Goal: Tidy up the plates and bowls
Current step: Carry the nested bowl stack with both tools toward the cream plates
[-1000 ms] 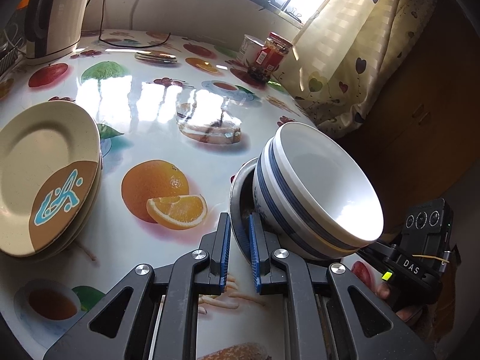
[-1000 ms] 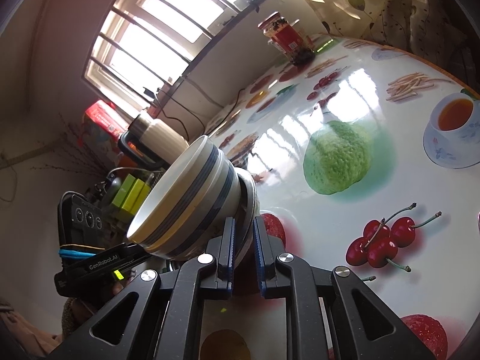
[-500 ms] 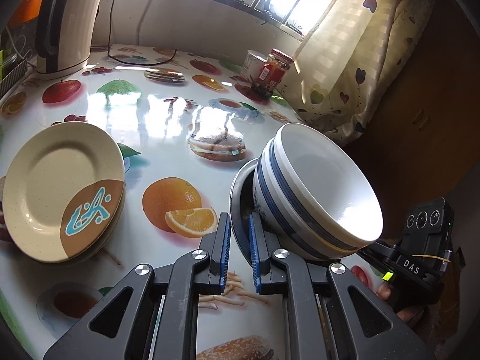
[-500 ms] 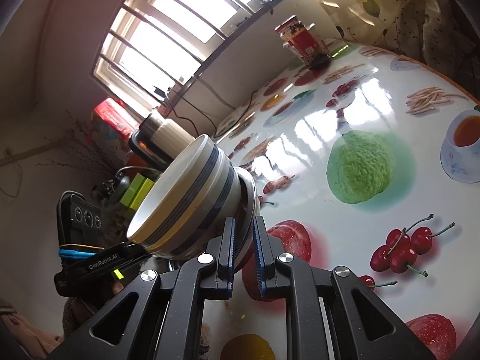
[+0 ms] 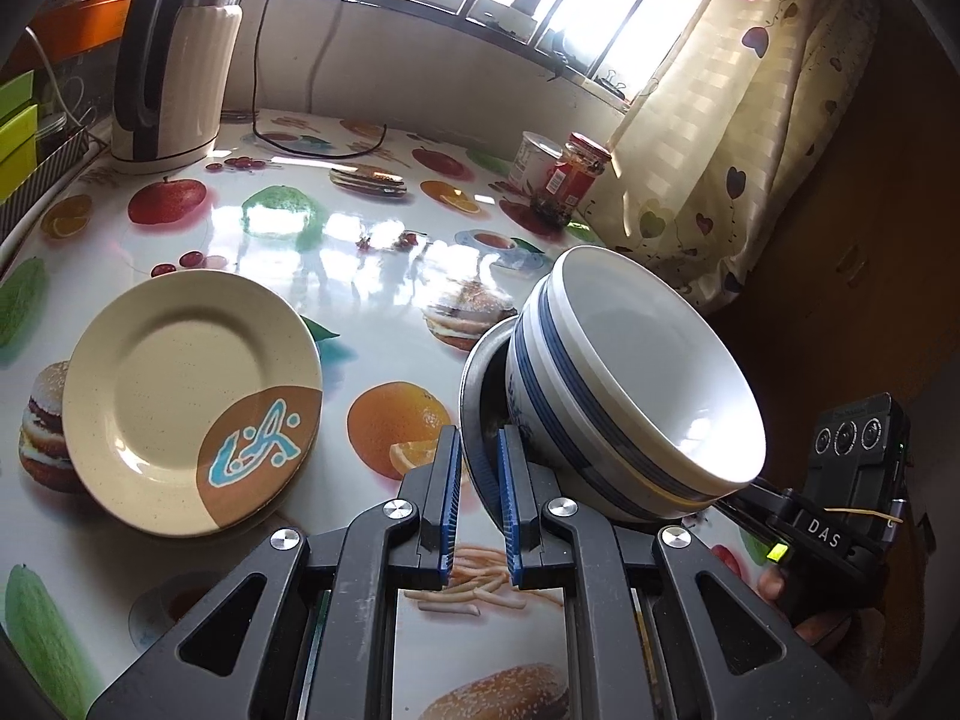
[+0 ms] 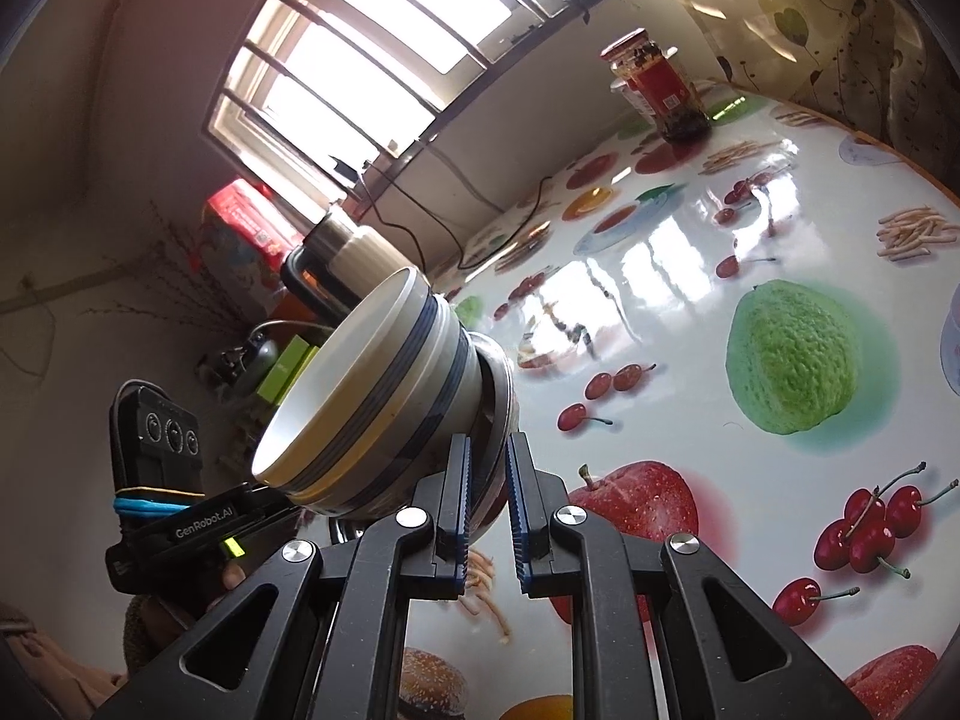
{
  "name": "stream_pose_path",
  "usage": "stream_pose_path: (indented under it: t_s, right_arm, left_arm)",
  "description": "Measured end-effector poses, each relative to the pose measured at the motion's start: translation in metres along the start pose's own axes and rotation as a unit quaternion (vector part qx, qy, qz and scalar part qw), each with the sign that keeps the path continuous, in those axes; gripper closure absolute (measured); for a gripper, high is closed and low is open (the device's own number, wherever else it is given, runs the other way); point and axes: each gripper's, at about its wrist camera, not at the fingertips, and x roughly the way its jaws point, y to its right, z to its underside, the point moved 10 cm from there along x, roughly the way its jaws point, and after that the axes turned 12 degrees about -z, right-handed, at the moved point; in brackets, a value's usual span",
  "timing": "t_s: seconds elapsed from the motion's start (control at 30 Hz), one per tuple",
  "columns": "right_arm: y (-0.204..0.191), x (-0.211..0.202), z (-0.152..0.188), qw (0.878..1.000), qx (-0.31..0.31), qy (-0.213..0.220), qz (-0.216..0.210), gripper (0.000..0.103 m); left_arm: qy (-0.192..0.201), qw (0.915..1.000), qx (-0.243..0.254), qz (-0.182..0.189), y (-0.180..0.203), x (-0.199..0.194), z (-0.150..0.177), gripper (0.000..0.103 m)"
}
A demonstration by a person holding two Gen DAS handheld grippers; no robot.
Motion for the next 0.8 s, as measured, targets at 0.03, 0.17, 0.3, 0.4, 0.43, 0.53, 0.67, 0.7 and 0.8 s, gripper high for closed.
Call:
stream_pose_path:
  t_s: [0.03,0.17,0.3,0.4,0.43,0.53,0.67,0.7,0.8]
  right_arm:
    - [-0.002,0.002,-0.001,1.000,-0.001,-0.001,-0.001,0.090]
    - [-0.006,0.012,-0.002,1.000,-0.003,-0.008,-0.008,0.090]
    - [-0.012,0.023,-0.003,1.000,-0.007,-0.016,-0.014,0.090]
    - [-0.015,0.031,-0.002,1.000,-0.008,-0.022,-0.016,0.090]
    - [-0.015,0.034,-0.003,1.000,-0.009,-0.024,-0.017,0.090]
    - [-0.018,0.041,-0.003,0.999,-0.011,-0.028,-0.021,0.090]
    - [-0.024,0.052,-0.003,0.999,-0.014,-0.036,-0.027,0.090]
    - [-0.025,0.055,-0.002,0.999,-0.016,-0.038,-0.028,0.090]
    - [-0.028,0.064,-0.003,0.998,-0.017,-0.044,-0.033,0.090]
  left_arm:
    - [0.001,1.0000,-0.002,-0.001,-0.002,0.000,-0.001,0.092]
    - [0.007,0.9999,-0.010,-0.006,-0.012,-0.005,-0.005,0.092]
    - [0.008,0.9998,-0.017,-0.012,-0.022,-0.006,-0.006,0.092]
    - [0.009,0.9996,-0.023,-0.014,-0.029,-0.008,-0.008,0.092]
    - [0.010,0.9995,-0.025,-0.015,-0.032,-0.009,-0.009,0.092]
    - [0.013,0.9993,-0.028,-0.020,-0.040,-0.011,-0.011,0.092]
    - [0.015,0.9989,-0.036,-0.027,-0.051,-0.014,-0.014,0.092]
    - [0.017,0.9988,-0.037,-0.029,-0.054,-0.014,-0.015,0.092]
    - [0.019,0.9984,-0.042,-0.033,-0.063,-0.015,-0.017,0.092]
